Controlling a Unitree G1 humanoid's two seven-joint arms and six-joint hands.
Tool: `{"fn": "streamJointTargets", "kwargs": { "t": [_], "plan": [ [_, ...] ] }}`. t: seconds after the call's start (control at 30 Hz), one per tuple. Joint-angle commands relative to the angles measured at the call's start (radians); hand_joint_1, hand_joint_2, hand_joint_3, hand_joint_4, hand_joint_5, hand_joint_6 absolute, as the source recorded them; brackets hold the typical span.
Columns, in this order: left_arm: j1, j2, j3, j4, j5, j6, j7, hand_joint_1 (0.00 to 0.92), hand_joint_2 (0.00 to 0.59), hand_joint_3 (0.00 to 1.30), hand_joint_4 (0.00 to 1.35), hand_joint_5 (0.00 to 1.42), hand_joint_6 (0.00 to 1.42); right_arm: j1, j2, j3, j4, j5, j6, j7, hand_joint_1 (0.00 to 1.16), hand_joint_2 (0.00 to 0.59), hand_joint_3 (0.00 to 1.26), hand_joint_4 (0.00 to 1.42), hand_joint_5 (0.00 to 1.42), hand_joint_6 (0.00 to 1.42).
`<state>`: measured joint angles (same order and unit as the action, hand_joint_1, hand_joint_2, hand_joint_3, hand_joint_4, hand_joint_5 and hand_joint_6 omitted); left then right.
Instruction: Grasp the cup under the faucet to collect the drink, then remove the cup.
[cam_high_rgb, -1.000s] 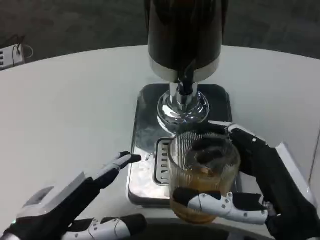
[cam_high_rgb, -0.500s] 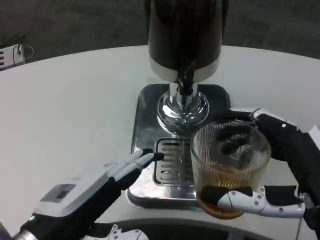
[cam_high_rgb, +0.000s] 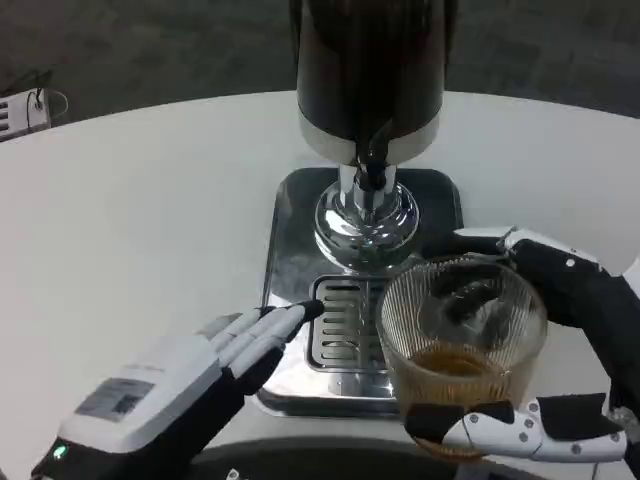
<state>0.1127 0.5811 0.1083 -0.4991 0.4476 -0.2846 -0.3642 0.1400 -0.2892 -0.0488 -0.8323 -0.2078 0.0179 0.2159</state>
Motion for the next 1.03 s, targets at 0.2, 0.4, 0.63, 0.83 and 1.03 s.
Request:
{"fn": "streamJointTargets", "kwargs": {
  "t": [0.2, 0.4, 0.63, 0.83, 1.03],
  "plan": [
    [0.046, -0.004, 0.018, -0.051, 0.029, 0.039, 0.005, 0.000, 0.046, 0.00, 0.00, 0.00, 0.00, 0.058, -0.002, -0.013, -0.065, 0.010, -0.065, 0.007, 1.01, 0.183, 1.03, 1.27, 1.40, 1.42],
    [0.060, -0.006, 0.022, -0.061, 0.030, 0.044, 0.006, 0.000, 0.047, 0.00, 0.00, 0.00, 0.00, 0.082, -0.003, -0.022, -0.083, 0.015, -0.073, 0.014, 1.01, 0.182, 1.03, 1.27, 1.40, 1.42],
    [0.066, -0.008, 0.024, -0.069, 0.030, 0.043, 0.003, 0.000, 0.047, 0.00, 0.00, 0.00, 0.00, 0.097, 0.000, -0.028, -0.094, 0.017, -0.074, 0.016, 1.00, 0.182, 1.03, 1.27, 1.40, 1.42],
    [0.069, -0.007, 0.024, -0.071, 0.026, 0.045, -0.001, 0.000, 0.047, 0.00, 0.00, 0.00, 0.00, 0.108, 0.000, -0.034, -0.101, 0.021, -0.075, 0.017, 1.00, 0.182, 1.03, 1.27, 1.40, 1.42],
    [0.071, -0.007, 0.028, -0.075, 0.023, 0.050, -0.003, 0.000, 0.045, 0.00, 0.00, 0.00, 0.00, 0.115, 0.000, -0.040, -0.106, 0.025, -0.079, 0.018, 1.00, 0.182, 1.03, 1.27, 1.40, 1.42]
  ]
}}
